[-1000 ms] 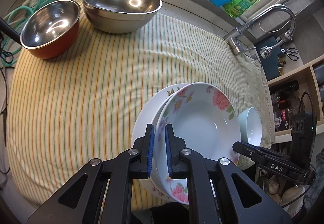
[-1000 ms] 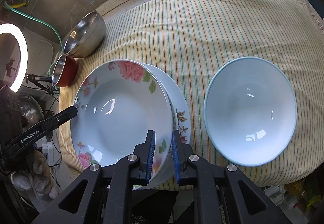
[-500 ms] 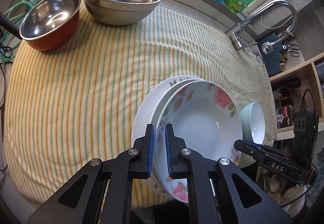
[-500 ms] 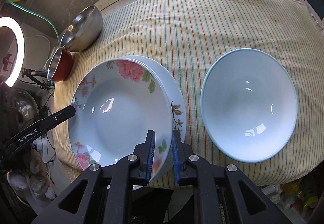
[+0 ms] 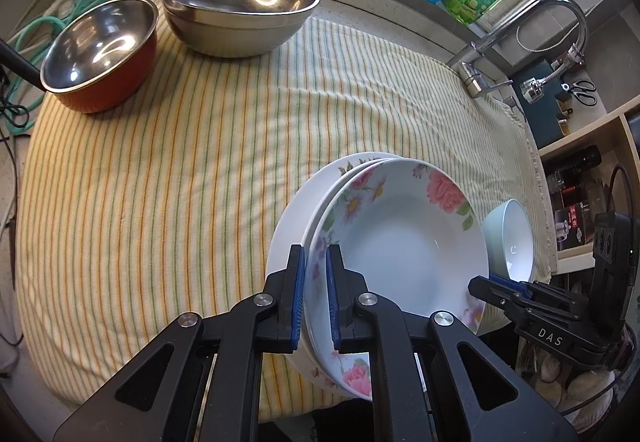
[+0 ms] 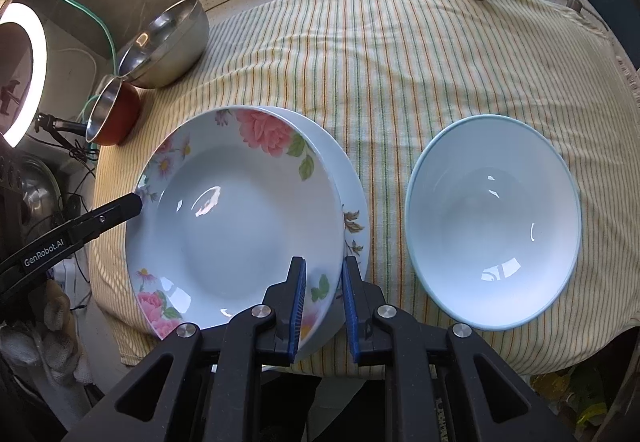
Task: Organize plates and bowls
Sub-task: 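Lower the pink-flowered plate onto the gold-leaf plate with the left gripper, then open the left gripper and pull it back from the plate stack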
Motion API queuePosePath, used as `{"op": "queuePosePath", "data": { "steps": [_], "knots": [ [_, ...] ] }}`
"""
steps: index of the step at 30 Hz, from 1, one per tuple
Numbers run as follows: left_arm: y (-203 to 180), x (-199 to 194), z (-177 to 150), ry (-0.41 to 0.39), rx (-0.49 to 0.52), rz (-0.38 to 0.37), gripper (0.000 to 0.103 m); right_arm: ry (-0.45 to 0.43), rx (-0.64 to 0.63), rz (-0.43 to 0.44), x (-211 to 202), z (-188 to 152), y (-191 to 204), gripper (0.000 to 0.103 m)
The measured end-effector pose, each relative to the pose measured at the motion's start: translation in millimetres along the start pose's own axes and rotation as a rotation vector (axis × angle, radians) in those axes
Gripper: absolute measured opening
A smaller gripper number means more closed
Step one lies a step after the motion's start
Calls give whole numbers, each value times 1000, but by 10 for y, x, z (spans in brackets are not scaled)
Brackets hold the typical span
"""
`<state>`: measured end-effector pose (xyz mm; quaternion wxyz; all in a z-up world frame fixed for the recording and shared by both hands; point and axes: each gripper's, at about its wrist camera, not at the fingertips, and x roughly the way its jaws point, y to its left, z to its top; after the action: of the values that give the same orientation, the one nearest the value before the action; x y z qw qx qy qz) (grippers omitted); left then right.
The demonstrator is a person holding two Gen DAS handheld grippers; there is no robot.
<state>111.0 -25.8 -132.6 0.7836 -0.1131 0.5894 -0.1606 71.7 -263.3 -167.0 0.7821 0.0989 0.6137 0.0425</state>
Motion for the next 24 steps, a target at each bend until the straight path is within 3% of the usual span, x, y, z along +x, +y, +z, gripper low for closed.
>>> {"op": "queuePosePath", "data": {
  "steps": [24],
  "knots": [
    [20, -26, 15, -5, -20, -10, 9, -16, -28, -19, -6, 27, 19, 18]
  ]
}}
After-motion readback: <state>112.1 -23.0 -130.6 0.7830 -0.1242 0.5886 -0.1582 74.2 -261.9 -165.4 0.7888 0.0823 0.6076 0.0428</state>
